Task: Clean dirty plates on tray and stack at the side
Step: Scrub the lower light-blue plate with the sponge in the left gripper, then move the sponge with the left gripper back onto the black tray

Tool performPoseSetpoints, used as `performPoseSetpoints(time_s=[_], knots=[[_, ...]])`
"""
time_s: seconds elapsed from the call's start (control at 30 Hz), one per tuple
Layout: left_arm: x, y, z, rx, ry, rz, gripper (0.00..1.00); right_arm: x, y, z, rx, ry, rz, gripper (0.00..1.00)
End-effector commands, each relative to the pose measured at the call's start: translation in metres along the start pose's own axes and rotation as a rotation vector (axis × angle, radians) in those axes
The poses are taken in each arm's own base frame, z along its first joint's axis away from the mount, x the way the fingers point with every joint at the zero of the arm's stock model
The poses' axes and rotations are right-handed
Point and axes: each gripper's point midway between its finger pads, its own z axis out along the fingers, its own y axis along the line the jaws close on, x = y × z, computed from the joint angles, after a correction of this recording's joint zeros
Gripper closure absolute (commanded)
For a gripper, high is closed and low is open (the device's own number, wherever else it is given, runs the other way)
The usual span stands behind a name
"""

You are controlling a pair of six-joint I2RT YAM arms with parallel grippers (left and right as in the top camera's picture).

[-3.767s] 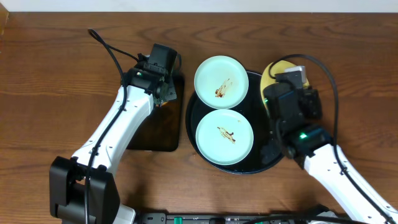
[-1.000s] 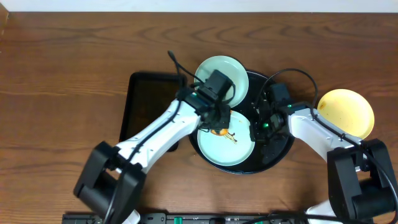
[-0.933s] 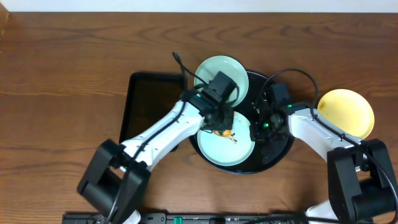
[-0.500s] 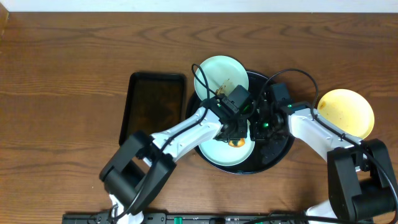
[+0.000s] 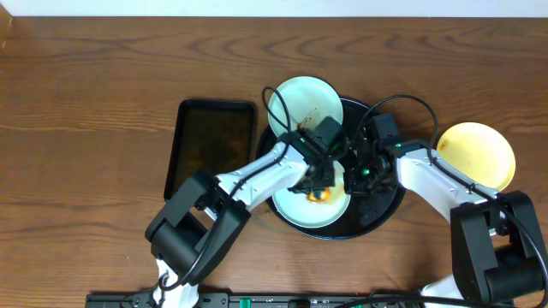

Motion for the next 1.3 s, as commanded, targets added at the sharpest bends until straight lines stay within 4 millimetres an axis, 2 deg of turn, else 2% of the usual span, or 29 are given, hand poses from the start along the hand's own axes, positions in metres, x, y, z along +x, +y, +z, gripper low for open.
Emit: performPoseSetpoints(time_s=[0.0, 0.1, 0.17, 0.23, 0.27, 0.33, 0.4, 0.5, 0.63, 0.87, 0.93, 1.03, 1.27], knots=[[-0.035, 0.071, 0.006, -0.217, -0.098, -0.075, 0.93, 0.006, -0.017, 0.005, 0.097, 0.024, 0.028, 0.99], [-0.042, 0.082, -0.006, -0.216, -0.097, -0.091, 0.92, 0.007, -0.017, 0.005, 0.097, 0.026, 0.029, 0.99], [-0.04, 0.079, -0.018, -0.184, -0.085, -0.074, 0.93, 0.006, -0.017, 0.005, 0.097, 0.024, 0.029, 0.99], [-0.037, 0.066, -0.036, -0.114, -0.079, -0.03, 0.92, 0.006, -0.017, 0.005, 0.096, 0.023, 0.028, 0.99], [-0.035, 0.056, -0.048, -0.064, -0.083, 0.005, 0.93, 0.006, -0.017, 0.005, 0.096, 0.023, 0.027, 0.94], [-0.035, 0.043, -0.074, 0.004, -0.116, 0.056, 0.92, 0.005, -0.017, 0.005, 0.095, 0.019, 0.027, 0.77], [-0.036, 0.043, -0.099, 0.018, -0.169, 0.06, 0.93, 0.004, -0.016, 0.005, 0.093, 0.015, 0.025, 0.72], [-0.044, 0.056, -0.133, -0.009, -0.268, 0.055, 0.93, 0.0, -0.015, 0.006, 0.085, 0.002, 0.021, 0.68], [-0.055, 0.088, -0.156, -0.078, -0.334, -0.001, 0.93, -0.001, -0.013, 0.006, 0.079, -0.005, 0.018, 0.63], [-0.077, 0.142, -0.155, -0.139, -0.317, -0.121, 0.93, 0.004, -0.006, 0.009, 0.076, 0.009, -0.009, 0.72], [-0.082, 0.157, -0.148, -0.139, -0.281, -0.117, 0.93, 0.006, 0.0, 0.011, 0.076, 0.013, -0.03, 0.82], [-0.082, 0.162, -0.135, -0.102, -0.212, -0.08, 0.93, 0.006, 0.0, 0.011, 0.092, 0.01, -0.039, 0.98], [-0.087, 0.174, -0.099, 0.039, -0.076, -0.068, 0.93, 0.003, -0.012, 0.01, 0.161, -0.012, -0.004, 0.99]])
